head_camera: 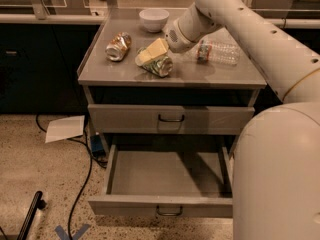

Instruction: Pick green can from middle drawer and place on counter

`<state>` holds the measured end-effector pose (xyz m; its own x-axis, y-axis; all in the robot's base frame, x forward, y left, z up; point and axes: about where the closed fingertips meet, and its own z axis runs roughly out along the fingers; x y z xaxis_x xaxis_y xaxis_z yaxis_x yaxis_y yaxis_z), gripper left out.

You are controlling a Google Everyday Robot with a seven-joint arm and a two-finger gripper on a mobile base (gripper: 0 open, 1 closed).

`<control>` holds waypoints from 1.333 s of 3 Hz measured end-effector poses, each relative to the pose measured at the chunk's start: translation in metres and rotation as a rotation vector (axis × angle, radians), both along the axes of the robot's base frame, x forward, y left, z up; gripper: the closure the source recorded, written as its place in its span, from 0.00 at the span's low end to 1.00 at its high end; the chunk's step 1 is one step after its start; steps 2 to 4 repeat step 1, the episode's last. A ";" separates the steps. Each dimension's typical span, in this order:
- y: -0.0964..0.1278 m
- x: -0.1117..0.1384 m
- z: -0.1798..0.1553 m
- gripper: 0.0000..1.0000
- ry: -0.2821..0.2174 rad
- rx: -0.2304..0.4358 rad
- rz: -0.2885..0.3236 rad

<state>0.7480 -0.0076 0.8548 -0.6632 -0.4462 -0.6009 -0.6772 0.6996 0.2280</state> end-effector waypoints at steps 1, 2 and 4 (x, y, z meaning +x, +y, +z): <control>0.000 0.000 0.000 0.00 0.000 0.000 0.000; 0.000 0.000 0.000 0.00 0.000 0.000 0.000; 0.000 0.000 0.000 0.00 0.000 0.000 0.000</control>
Offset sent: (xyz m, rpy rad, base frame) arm 0.0000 0.0000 0.0000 0.0000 0.0000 0.0000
